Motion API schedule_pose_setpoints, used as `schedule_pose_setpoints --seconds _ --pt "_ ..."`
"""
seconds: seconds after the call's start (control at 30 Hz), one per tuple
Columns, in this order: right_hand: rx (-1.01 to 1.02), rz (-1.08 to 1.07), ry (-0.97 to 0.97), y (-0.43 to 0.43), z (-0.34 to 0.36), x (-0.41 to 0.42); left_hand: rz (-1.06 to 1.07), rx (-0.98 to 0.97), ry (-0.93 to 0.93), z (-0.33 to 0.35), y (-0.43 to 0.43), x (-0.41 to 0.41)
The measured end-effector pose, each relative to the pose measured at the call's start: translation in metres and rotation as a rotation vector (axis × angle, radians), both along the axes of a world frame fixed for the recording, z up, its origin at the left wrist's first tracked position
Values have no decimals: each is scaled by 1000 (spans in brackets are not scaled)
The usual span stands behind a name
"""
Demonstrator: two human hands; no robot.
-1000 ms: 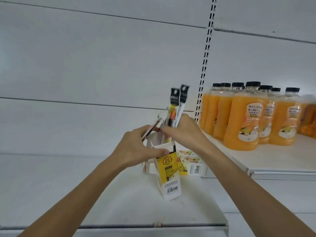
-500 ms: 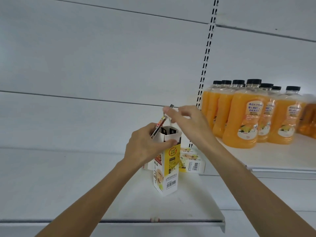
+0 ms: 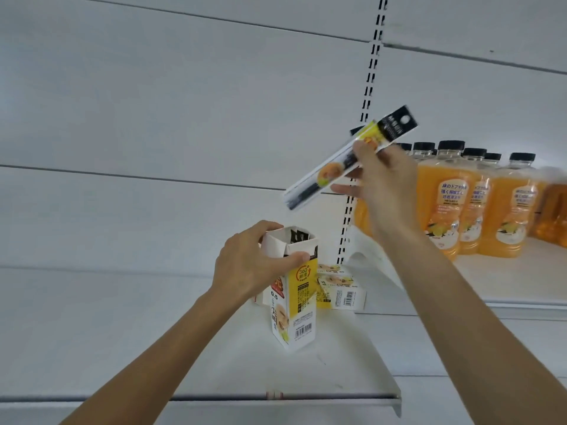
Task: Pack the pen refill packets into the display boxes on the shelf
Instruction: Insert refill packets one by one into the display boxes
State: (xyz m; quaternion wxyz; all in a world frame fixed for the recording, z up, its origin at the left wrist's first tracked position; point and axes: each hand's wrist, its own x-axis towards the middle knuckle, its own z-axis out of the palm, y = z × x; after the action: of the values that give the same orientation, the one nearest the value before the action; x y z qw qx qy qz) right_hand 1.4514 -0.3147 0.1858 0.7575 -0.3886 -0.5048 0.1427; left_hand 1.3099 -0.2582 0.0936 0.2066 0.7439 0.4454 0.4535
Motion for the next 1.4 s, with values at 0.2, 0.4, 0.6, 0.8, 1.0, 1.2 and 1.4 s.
schedule_pose_setpoints --seconds 0.2,0.4,0.6,0.8,1.0,1.2,1.4 --pt "66 -155 -349 -5 -5 -2 -120 -53 -119 -5 -3 -1" --pt "-176 -347 -837 9 -39 -14 -138 -85 -276 -11 -10 5" --pt "-657 218 -585 13 -67 -2 -131 -198 -387 -23 -1 -5" --pt "-618 408 -672 20 -98 14 -232 -269 -432 -56 -10 -11" --pt "-522 251 -774 31 -115 7 -59 -501 -593 -79 -19 0" --pt "-528 254 -697 53 -131 18 58 -398 -587 -68 -9 -9" --pt "-890 -246 -1375 76 -166 48 139 -420 -608 -66 8 -66"
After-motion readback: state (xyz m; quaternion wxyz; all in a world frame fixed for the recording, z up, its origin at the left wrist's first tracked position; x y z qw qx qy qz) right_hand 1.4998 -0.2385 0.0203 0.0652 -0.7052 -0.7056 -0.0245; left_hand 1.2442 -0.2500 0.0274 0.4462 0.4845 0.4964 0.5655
